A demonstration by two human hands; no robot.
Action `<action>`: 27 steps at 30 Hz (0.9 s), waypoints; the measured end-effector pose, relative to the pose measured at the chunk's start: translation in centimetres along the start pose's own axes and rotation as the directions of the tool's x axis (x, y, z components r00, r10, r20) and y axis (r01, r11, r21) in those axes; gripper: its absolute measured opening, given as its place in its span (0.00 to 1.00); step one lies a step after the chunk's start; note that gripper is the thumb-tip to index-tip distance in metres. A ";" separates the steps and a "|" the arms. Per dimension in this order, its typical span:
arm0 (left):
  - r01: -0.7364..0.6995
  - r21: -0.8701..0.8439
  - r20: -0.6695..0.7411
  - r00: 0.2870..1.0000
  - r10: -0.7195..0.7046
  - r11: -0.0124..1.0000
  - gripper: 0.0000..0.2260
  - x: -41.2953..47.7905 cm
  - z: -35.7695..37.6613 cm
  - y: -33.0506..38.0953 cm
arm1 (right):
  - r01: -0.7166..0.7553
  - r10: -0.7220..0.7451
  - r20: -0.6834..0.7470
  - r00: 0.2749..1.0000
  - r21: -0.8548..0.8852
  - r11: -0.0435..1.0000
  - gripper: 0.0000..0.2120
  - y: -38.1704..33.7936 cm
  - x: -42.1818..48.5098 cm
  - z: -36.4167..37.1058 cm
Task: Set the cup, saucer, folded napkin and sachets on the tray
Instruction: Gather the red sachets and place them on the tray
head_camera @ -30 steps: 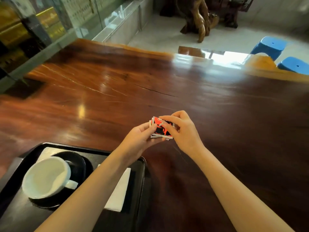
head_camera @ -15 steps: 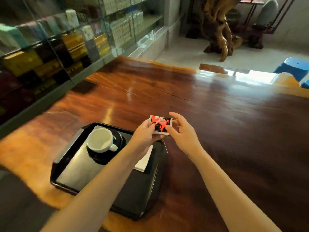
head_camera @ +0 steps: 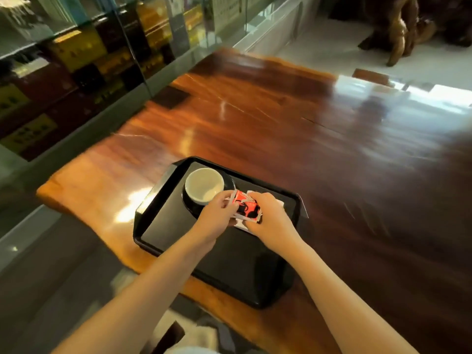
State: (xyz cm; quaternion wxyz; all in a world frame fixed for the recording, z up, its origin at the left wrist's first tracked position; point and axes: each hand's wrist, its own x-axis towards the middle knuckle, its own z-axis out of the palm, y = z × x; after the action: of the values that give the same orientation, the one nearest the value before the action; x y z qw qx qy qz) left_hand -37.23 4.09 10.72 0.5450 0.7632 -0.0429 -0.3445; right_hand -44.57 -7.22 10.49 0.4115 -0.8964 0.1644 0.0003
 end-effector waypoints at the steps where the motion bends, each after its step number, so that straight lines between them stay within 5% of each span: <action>1: 0.031 0.033 -0.006 1.000 -0.031 0.999 0.10 0.5 -1.1 -0.9 | -0.024 0.023 0.012 1.000 0.025 0.999 0.21 -0.1 0.3 1.6; 6: 0.177 0.228 -0.011 0.984 -0.179 0.957 0.11 2.8 -5.1 -6.2 | -0.234 0.222 0.125 0.967 0.090 0.968 0.21 0.0 0.8 9.5; 10: 0.229 0.269 0.030 0.969 -0.245 0.935 0.07 4.0 -6.7 -9.4 | -0.431 0.400 0.210 0.892 0.128 0.893 0.31 0.0 0.8 12.7; 14: 0.253 0.314 0.004 0.964 -0.268 0.915 0.07 4.4 -7.4 -11.6 | -0.546 0.521 0.177 0.835 0.150 0.824 0.32 0.1 0.2 14.2; 18: 0.171 0.497 0.015 0.979 -0.206 0.851 0.11 5.0 -7.4 -12.5 | -0.577 0.567 0.110 0.817 0.110 0.810 0.29 0.2 -0.1 15.3; 22: -0.014 0.732 0.064 0.997 -0.048 0.681 0.15 5.2 -7.6 -12.4 | -0.550 0.549 0.041 0.835 0.020 0.835 0.29 0.1 -0.2 16.0; 27: -0.140 0.818 0.134 0.990 0.051 0.559 0.22 5.1 -8.6 -12.5 | -0.503 0.506 0.016 0.863 -0.076 0.861 0.33 0.1 -0.6 16.3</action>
State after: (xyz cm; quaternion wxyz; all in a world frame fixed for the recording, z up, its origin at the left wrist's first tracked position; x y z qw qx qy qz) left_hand -32.30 13.76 -1.01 0.1410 0.9084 -0.2658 -0.2903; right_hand -42.93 4.93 -0.30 0.3687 -0.8357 0.3858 0.1293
